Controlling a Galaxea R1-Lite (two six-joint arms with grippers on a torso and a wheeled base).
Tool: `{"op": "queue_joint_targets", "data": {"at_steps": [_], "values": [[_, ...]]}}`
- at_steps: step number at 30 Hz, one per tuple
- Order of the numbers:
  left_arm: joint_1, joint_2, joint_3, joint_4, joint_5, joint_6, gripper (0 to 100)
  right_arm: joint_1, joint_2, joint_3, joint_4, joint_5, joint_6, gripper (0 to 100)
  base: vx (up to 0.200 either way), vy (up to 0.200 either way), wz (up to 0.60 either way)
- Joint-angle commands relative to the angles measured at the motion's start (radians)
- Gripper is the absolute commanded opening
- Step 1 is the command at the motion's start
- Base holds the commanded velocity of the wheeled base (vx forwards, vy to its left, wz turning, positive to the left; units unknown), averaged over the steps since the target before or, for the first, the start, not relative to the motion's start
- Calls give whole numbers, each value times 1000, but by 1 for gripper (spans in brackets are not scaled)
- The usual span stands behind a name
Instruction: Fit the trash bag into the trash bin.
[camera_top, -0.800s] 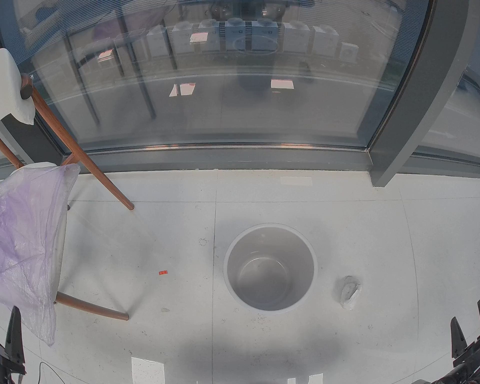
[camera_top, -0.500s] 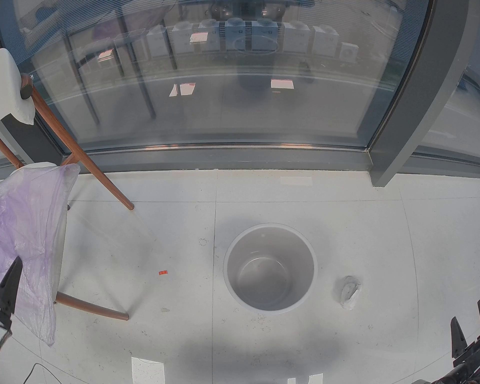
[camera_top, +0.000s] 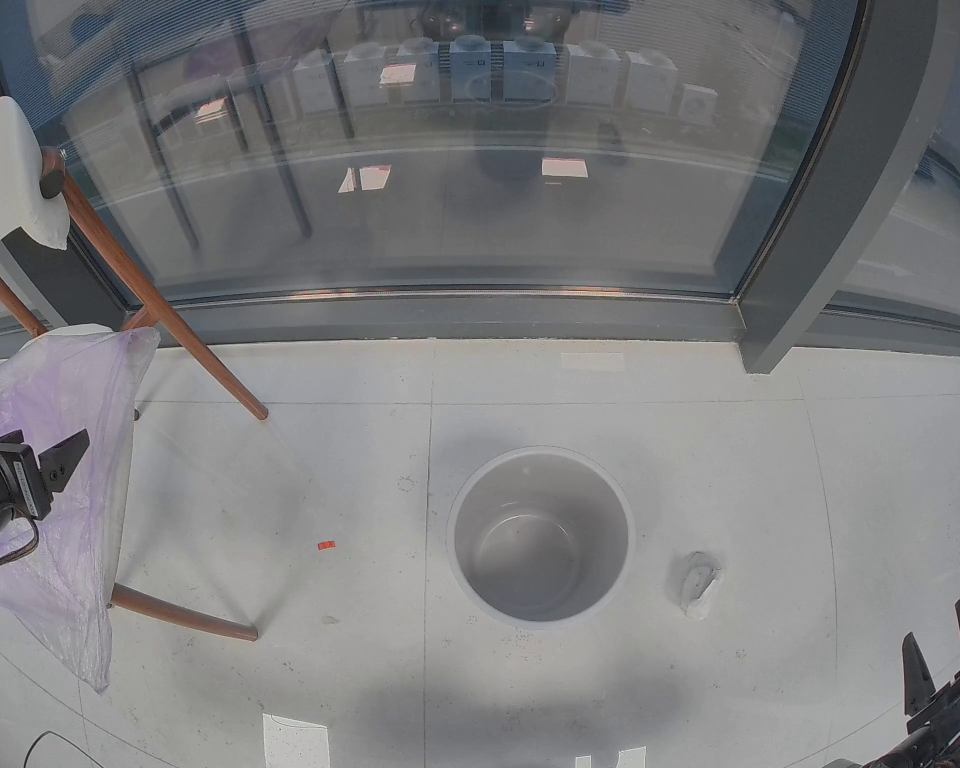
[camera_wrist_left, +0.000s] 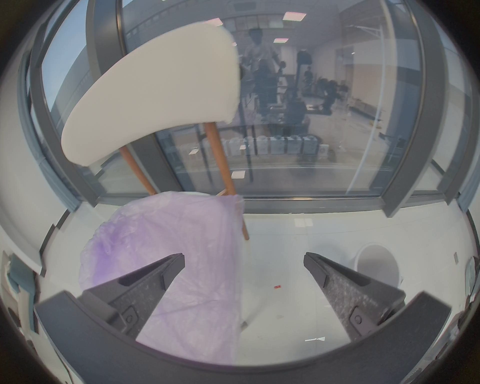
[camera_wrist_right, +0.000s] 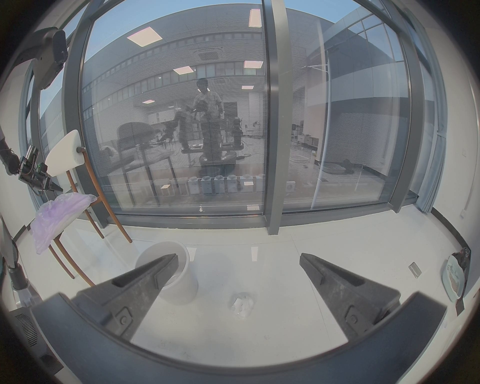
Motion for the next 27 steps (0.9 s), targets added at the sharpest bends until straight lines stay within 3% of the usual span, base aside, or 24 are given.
{"op": "queue_joint_targets", "data": {"at_steps": [1,6,14,18,22,27], "values": [[96,64,18,5,-32,9,100,1,-12,18,-1,0,-1,100,0,0,0],[94,110,40,-21,-7,9,100,1,-12,18,1,0,-2,100,0,0,0],[90,288,81,-203,4,52,100,1,-12,18,1,0,-5,100,0,0,0],[74,315,84,-206,5,75,100,1,-12,18,2,0,-5,100,0,0,0],[-7,320,81,-206,37,78,100,-1,-12,18,1,0,-5,100,0,0,0],[-44,357,82,-220,86,78,100,1,-12,18,2,0,-4,100,0,0,0]]}}
